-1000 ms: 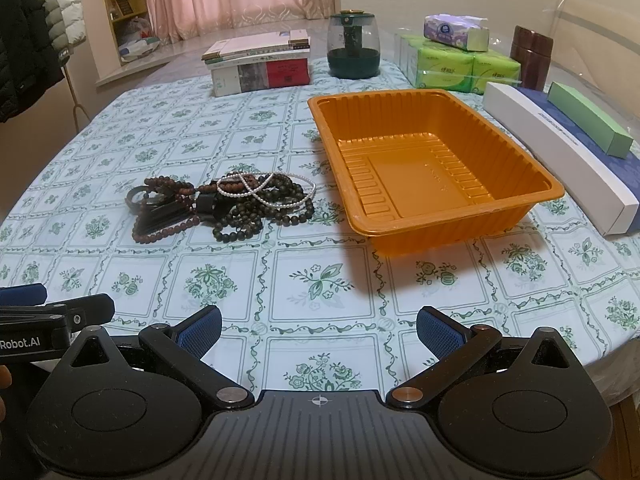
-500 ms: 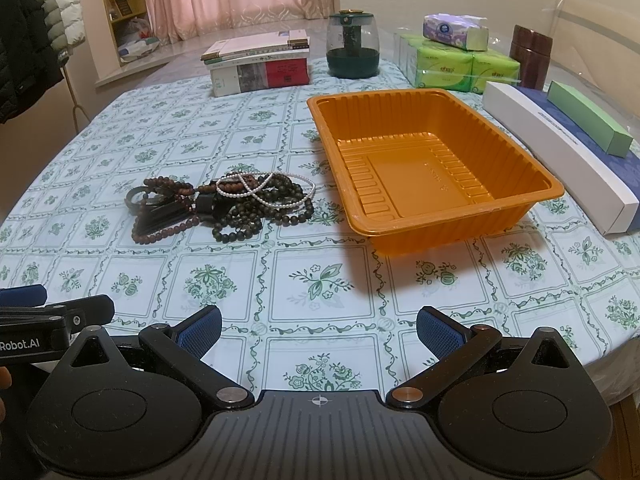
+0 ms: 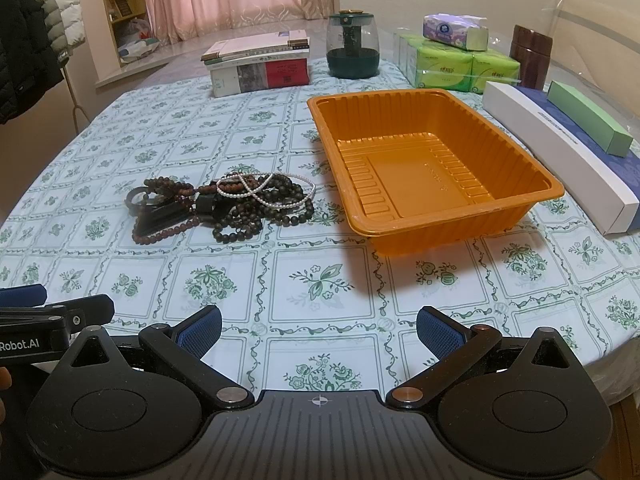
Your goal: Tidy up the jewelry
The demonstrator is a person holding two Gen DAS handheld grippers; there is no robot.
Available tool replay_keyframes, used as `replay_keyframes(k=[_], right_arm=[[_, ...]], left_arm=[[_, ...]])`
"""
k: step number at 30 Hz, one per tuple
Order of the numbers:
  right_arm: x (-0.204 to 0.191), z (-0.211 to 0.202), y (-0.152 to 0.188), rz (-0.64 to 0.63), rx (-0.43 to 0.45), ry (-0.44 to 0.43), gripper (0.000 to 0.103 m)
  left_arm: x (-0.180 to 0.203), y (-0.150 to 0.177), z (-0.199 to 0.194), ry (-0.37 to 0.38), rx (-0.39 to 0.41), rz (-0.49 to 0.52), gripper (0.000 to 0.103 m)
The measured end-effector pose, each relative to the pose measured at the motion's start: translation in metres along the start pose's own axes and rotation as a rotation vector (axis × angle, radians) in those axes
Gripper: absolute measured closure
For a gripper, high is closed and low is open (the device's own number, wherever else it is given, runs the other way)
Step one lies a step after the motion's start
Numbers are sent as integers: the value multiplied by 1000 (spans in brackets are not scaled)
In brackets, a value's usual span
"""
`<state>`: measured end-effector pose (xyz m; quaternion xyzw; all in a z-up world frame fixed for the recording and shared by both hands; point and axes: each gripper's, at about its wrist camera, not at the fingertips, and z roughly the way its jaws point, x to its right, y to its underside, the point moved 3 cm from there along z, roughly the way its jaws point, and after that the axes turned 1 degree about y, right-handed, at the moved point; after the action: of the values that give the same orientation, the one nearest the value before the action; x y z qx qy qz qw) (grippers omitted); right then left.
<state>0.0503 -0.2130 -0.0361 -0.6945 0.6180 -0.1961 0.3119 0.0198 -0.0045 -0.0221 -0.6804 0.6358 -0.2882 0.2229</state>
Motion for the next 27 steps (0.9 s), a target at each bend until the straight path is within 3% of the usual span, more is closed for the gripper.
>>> replay_keyframes(k=[9, 13, 20, 27], right_arm=[[1, 0, 0, 6, -1, -1, 0], [11, -1, -1, 69, 23, -4, 0], [57, -16, -18, 162, 135, 46, 0], [128, -17, -49, 224, 238, 128, 1]], left_arm=[[1, 0, 0, 4, 0, -1, 1], [-3, -2, 0, 28, -4, -32, 1], [-16, -11, 5, 110, -3, -144, 1], [-16, -23, 13, 156, 1, -176, 1]])
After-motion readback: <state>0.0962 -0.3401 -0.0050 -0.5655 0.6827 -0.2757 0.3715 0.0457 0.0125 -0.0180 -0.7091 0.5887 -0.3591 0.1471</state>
